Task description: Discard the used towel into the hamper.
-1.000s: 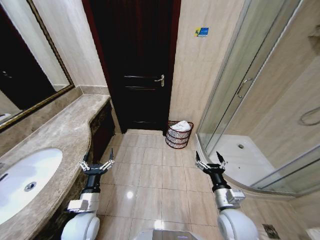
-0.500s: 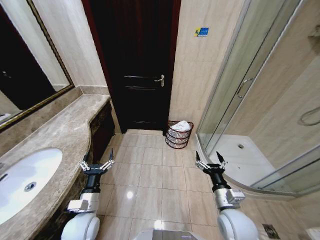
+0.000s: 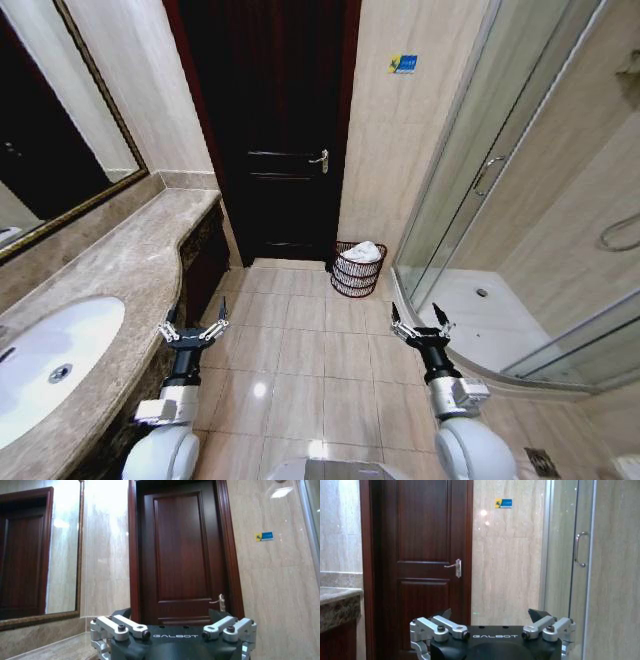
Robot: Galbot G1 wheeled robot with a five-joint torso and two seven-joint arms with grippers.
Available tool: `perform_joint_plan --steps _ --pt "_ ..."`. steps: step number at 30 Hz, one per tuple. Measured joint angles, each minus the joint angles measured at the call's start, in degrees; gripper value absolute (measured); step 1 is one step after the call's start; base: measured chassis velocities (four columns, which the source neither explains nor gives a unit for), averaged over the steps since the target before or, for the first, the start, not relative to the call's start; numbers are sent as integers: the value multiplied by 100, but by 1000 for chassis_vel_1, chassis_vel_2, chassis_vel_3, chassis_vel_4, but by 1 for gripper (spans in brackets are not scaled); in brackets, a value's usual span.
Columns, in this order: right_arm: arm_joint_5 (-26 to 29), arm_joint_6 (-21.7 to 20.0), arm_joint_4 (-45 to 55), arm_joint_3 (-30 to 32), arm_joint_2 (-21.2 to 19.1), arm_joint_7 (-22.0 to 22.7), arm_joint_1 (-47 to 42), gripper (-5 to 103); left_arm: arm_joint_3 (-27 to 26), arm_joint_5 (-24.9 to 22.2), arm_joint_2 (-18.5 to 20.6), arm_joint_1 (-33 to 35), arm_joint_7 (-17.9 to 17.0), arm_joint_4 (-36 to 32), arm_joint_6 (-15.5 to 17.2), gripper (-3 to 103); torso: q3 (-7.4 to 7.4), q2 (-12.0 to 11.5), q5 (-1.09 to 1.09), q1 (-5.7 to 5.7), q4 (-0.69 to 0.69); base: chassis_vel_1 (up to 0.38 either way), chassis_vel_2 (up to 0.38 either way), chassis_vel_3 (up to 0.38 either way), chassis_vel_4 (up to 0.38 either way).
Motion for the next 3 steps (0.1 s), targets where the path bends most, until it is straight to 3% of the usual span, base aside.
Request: perform_joint_plan --steps 3 --pt "0 0 0 0 0 0 0 100 0 0 0 0 0 0 0 100 0 0 0 0 0 0 0 0 0"
